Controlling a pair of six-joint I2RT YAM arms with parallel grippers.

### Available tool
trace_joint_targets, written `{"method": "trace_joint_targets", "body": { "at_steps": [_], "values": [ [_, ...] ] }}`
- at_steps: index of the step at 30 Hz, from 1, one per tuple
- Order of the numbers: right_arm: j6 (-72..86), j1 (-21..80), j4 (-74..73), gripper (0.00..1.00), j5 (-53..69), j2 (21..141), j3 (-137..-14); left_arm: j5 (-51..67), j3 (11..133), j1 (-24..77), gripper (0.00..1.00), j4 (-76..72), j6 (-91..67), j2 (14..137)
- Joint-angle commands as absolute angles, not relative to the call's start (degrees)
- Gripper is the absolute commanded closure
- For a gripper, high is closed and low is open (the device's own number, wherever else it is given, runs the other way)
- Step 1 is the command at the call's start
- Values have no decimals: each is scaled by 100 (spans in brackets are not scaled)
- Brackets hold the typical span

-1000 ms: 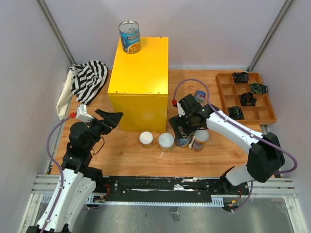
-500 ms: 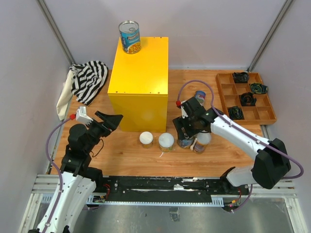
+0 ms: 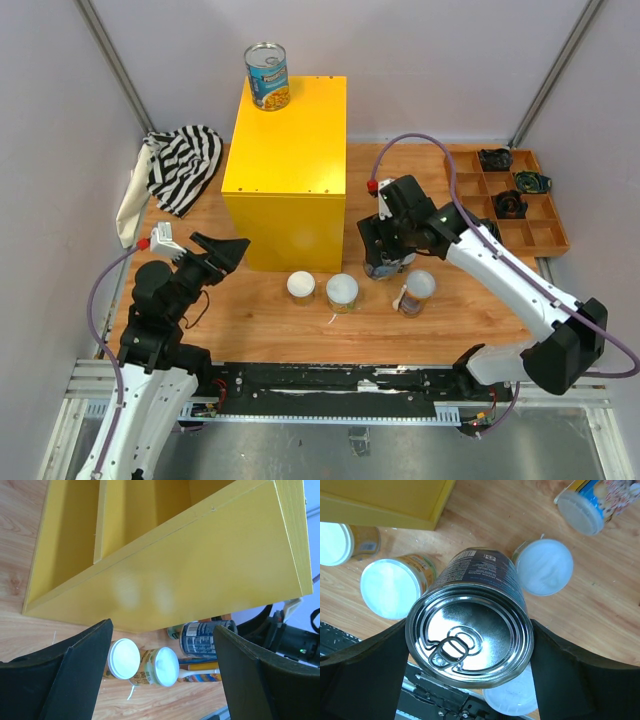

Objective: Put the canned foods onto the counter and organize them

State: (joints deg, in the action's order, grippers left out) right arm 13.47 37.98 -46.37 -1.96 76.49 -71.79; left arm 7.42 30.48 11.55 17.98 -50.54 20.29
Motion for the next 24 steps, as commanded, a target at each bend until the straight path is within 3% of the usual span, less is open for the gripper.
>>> {"method": "trace_joint_targets", "body": {
  "at_steps": [1,9,24],
  "values": [
    [1291,3867,-4933,95,-493,7278,-7926,832,3277,1169,14,1915,-4960,1926],
    [1055,3878,-5568,96,-754,7315,-9545,898,3312,1169,14,2016,-4944,1852],
    [703,4259,-6394,96,-1004,8545,-13111,965,3325,1169,14,2065,-4974,1768]
  ]
}}
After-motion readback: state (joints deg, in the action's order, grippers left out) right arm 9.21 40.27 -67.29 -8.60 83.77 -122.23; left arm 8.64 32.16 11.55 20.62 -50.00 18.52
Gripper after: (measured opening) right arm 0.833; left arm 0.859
